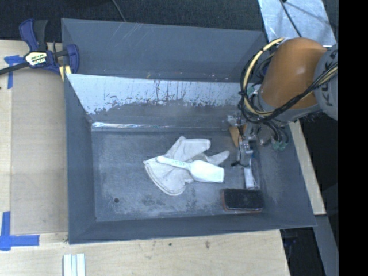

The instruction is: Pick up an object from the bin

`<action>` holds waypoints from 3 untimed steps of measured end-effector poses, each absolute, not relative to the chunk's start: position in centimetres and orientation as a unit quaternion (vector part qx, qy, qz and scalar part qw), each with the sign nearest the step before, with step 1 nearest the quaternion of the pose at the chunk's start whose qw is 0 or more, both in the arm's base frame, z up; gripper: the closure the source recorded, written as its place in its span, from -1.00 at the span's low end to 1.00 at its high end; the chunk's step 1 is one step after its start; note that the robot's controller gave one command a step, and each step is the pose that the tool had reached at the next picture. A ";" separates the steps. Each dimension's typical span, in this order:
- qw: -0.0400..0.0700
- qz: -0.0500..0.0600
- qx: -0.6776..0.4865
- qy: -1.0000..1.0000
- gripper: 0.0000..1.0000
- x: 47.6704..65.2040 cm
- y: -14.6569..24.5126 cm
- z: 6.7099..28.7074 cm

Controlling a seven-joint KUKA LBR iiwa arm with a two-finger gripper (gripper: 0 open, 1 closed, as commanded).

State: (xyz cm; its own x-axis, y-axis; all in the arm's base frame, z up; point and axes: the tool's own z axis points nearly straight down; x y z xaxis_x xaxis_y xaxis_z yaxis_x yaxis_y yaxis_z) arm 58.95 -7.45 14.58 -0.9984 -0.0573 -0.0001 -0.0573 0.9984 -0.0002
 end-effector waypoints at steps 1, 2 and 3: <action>0.002 0.000 0.062 0.998 -1.00 57.7 -5.6 13.3; 0.002 0.000 0.052 0.999 -1.00 56.9 -3.6 9.1; 0.004 -0.002 0.033 0.999 1.00 57.0 -1.1 7.5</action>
Offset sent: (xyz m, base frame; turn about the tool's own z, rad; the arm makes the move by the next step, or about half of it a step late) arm -0.0263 0.0478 -0.0758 0.0718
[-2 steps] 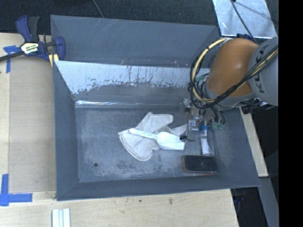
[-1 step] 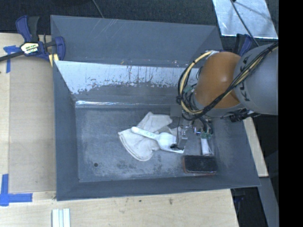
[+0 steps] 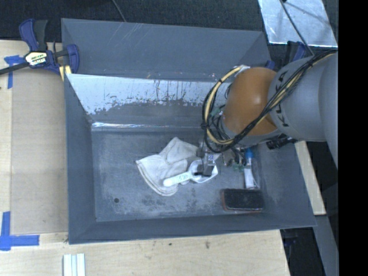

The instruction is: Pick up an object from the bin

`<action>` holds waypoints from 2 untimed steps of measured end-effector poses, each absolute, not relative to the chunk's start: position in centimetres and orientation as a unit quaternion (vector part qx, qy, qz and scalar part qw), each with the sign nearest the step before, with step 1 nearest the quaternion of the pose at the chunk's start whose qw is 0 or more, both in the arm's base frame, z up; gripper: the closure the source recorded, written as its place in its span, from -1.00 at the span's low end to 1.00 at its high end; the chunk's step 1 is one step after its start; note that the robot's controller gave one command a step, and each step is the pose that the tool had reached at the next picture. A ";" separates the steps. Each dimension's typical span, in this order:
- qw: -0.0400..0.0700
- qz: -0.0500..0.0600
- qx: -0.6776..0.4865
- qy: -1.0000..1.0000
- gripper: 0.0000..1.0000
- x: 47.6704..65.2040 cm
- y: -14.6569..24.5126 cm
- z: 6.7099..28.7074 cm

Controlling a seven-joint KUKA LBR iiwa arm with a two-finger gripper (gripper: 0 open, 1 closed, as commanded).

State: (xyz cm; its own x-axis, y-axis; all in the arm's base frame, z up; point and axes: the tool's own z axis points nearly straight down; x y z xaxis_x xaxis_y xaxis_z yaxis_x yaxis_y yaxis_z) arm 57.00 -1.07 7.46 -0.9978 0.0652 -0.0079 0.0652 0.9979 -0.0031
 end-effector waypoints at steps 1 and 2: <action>0.004 -0.002 0.033 0.999 1.00 57.0 -1.1 7.5; 0.003 -0.002 0.033 0.999 1.00 56.9 -1.1 7.8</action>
Offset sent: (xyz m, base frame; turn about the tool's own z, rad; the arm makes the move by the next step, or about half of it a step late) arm 0.0001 0.0000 0.0462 0.0000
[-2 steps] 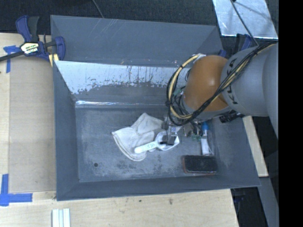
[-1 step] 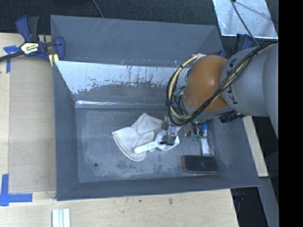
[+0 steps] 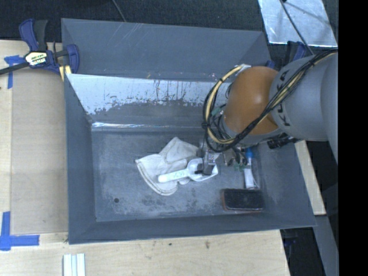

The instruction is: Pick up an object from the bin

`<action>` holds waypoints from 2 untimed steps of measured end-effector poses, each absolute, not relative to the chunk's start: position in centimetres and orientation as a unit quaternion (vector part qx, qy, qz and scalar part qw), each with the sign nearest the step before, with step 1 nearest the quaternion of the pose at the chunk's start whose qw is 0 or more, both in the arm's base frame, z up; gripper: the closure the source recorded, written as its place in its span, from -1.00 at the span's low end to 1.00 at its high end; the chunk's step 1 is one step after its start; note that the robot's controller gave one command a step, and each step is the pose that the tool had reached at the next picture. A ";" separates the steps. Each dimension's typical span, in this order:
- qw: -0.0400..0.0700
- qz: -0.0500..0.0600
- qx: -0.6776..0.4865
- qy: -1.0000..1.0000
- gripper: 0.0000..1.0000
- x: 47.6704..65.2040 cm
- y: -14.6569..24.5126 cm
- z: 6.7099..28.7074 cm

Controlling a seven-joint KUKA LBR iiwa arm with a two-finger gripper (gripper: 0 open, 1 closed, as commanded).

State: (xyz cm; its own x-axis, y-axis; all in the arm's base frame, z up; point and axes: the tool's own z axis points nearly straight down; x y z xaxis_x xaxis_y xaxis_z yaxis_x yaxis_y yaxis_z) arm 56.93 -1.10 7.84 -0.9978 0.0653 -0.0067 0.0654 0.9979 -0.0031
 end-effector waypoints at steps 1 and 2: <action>0.002 -0.001 0.033 0.999 1.00 56.9 -1.1 9.2; 0.002 0.000 0.032 0.999 1.00 56.9 -1.0 10.3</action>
Offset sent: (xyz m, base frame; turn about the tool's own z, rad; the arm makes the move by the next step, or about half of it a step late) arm 0.0002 0.0000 0.0174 0.0000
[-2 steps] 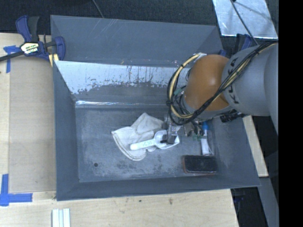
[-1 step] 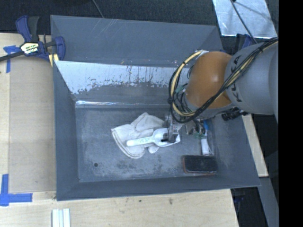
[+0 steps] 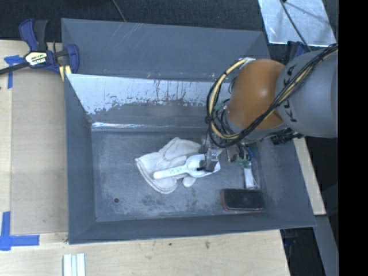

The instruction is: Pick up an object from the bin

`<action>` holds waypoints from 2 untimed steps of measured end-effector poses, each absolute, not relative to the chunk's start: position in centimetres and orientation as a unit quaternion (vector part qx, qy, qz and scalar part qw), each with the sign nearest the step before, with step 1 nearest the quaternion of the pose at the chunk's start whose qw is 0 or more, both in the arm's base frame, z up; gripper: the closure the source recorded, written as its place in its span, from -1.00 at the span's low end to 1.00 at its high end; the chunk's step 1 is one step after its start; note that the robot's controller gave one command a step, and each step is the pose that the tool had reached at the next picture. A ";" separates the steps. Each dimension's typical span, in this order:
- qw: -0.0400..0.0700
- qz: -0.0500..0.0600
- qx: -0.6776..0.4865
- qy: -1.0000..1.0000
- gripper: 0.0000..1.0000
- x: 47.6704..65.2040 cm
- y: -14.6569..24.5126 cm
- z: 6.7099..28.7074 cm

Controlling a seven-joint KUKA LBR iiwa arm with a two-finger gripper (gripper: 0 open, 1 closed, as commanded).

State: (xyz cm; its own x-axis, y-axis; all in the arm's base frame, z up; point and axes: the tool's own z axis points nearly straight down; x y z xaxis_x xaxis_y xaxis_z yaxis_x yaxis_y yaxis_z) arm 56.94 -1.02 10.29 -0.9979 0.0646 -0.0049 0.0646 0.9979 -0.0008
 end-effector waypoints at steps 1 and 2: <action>0.003 0.000 0.032 0.999 1.00 57.0 -1.0 11.1; 0.000 0.000 0.032 0.999 1.00 56.9 -1.0 11.8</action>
Offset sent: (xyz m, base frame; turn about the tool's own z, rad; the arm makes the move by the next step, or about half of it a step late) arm 0.0001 0.0000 0.0611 0.0000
